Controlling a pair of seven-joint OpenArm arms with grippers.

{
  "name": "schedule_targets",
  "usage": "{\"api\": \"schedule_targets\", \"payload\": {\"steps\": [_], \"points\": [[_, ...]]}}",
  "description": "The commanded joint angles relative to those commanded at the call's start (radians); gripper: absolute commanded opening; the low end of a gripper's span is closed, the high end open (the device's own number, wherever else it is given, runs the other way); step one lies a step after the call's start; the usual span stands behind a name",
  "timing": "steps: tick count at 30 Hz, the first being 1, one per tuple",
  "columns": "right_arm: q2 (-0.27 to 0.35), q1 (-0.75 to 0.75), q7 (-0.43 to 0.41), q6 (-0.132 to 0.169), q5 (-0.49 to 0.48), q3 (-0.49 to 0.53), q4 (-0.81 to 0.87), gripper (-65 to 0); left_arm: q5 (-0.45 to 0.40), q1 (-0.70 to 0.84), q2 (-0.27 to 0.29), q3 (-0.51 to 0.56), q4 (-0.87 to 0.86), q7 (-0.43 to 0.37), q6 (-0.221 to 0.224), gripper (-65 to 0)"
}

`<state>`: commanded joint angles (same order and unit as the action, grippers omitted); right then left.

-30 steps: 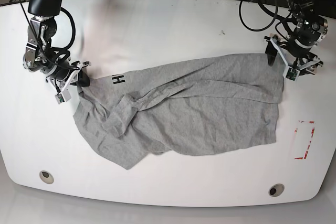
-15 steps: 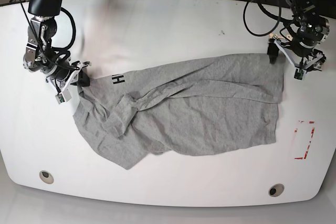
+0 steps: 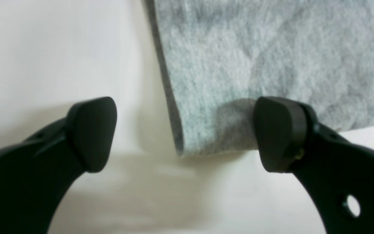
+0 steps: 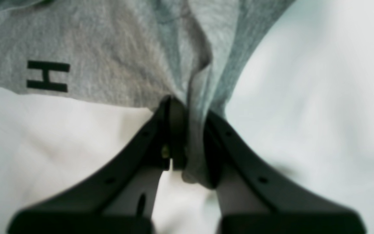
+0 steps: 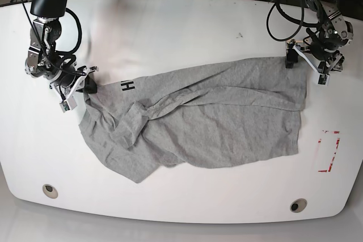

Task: Layout the t-shirt on the table in an organized manner, then fold the t-shirt properly
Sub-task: 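Pull the held shirt edge away from the robot with both grippers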

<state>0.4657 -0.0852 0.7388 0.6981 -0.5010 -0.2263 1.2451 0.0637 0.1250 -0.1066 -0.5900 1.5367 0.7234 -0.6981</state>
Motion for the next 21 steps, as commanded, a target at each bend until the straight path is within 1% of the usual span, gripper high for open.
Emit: {"api": "schedule_targets", "payload": {"steps": [6,14,17,19,20,21], "points": [[0.000,0.000,0.000,0.000,0.000,0.000,0.000,-63.1,0.000,0.000,-0.002,0.023,-0.026,0.000,0.000,0.0],[0.000,0.000,0.002,0.000,-0.003,0.000,0.000,-63.1,-0.002,0.002,0.000,0.023,-0.025,0.000,0.000,-0.5],[0.000,0.000,0.002,0.000,-0.003,-0.003,0.000,-63.1,-0.005,0.002,-0.002,0.023,-0.028,0.000,0.000,-10.1],[0.002,0.000,0.002,0.000,-0.003,-0.005,0.000,-63.1,-0.006,0.002,-0.003,0.026,-0.029,0.000,0.000,-23.2],[0.002,0.000,0.002,0.000,-0.003,-0.005,0.000,-63.1,-0.006,0.002,-0.003,0.029,-0.031,0.000,0.000,-25.6],[0.003,0.000,0.002,0.000,-0.003,-0.005,0.000,-63.1,-0.006,0.002,-0.005,0.041,-0.038,0.000,0.000,-34.1]]}}
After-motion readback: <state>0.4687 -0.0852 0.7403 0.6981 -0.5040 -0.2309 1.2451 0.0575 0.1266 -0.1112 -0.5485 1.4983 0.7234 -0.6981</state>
